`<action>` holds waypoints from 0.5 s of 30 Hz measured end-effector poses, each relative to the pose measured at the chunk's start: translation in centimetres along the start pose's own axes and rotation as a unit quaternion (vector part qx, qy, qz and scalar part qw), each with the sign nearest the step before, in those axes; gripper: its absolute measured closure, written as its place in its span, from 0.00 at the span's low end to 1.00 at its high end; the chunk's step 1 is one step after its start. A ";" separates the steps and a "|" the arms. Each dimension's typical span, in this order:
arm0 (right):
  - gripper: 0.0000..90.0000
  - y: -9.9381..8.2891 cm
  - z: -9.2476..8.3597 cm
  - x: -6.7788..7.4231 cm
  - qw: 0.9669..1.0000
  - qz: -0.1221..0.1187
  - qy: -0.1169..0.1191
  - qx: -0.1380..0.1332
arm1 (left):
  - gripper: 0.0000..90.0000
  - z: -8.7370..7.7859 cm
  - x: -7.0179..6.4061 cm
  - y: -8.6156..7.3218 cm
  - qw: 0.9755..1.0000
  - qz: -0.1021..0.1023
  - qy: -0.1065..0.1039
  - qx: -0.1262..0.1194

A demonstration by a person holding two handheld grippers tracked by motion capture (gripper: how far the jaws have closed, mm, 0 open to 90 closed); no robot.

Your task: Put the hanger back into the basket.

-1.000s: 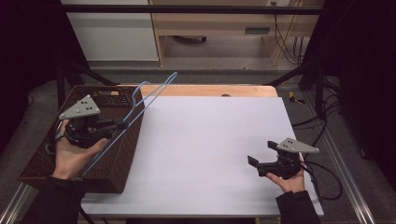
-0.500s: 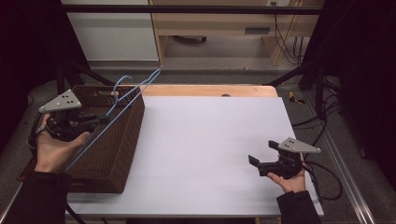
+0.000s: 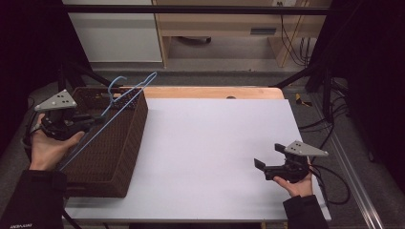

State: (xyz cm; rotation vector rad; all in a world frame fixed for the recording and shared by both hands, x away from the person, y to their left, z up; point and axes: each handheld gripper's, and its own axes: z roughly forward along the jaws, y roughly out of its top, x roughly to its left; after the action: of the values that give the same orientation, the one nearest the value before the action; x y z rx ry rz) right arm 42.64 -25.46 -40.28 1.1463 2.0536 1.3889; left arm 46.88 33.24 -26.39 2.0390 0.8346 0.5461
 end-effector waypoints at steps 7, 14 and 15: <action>0.02 0.0 0.0 0.0 1.000 0.001 0.001 0.000 | 0.96 -0.1 1.4 -1.1 1.000 -0.007 0.003 0.003; 0.02 0.0 0.1 0.0 1.000 0.001 0.000 0.001 | 0.96 -0.5 2.6 -2.2 1.000 -0.014 0.008 0.009; 0.02 0.0 0.1 0.0 1.000 0.001 0.001 0.001 | 0.96 -0.5 2.7 -2.4 1.000 -0.016 0.008 0.008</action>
State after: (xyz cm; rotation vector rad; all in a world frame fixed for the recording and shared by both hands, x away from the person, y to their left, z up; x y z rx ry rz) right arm 42.70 -25.37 -40.33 1.1485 2.0558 1.3889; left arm 47.62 36.48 -27.90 2.0356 0.8825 0.5396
